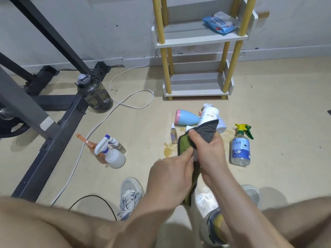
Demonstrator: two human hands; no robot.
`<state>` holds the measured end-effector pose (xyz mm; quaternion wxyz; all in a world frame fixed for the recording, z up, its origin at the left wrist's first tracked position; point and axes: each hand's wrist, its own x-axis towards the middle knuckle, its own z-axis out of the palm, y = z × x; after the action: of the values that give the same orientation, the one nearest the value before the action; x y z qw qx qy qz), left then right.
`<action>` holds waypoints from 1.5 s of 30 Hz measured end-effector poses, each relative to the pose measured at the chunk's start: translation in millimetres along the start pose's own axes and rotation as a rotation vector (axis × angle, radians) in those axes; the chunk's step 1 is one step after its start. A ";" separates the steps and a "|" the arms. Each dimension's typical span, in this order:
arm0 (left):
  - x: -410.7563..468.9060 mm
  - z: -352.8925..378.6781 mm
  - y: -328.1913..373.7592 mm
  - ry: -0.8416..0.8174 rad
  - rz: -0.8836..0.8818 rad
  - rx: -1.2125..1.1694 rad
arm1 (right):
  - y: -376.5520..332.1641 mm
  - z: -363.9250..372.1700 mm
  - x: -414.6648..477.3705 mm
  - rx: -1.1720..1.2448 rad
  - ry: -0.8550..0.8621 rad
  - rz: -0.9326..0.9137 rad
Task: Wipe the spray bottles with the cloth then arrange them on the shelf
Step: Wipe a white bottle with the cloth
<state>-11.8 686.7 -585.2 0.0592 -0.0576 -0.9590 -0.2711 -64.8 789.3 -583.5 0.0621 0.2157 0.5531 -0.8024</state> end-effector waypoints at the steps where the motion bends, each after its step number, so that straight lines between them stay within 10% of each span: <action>1: 1.3 -7.5 4.0 0.022 -0.013 -0.090 | -3.8 -4.9 3.5 -0.116 -0.020 -0.047; 4: 25.4 -27.0 -0.9 0.192 -0.168 -0.373 | -15.0 -12.2 1.9 -0.342 -0.363 -0.095; 10: 49.2 -54.3 -34.2 -0.109 -0.272 -0.606 | -24.9 -25.8 -2.7 -0.605 -0.709 -0.046; 14: 51.2 -49.6 -41.1 -0.172 -0.395 -0.622 | -30.5 -25.3 -5.7 -0.500 -0.586 -0.062; 21: 29.8 -25.1 -28.1 0.025 -0.637 -0.912 | -9.6 -11.4 15.8 0.024 0.110 -0.055; 25: 28.8 -24.3 -21.2 0.137 -0.702 -1.071 | -6.3 -9.4 17.3 0.666 0.034 0.245; 34: 23.3 -10.0 -21.5 0.062 -0.227 -0.082 | 19.2 14.5 -25.6 -0.175 -0.335 -0.021; 39: 1.0 4.7 2.6 -0.001 -0.027 0.036 | -5.8 5.2 -3.2 0.172 -0.125 0.126; 45: 22.8 -0.2 -11.5 0.155 -0.085 0.318 | 15.6 9.7 -16.9 0.246 -0.285 0.288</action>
<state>-35.9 678.7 -587.7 0.1297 0.0143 -0.9839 -0.1218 -46.9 772.1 -587.1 0.2265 0.1828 0.4003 -0.8689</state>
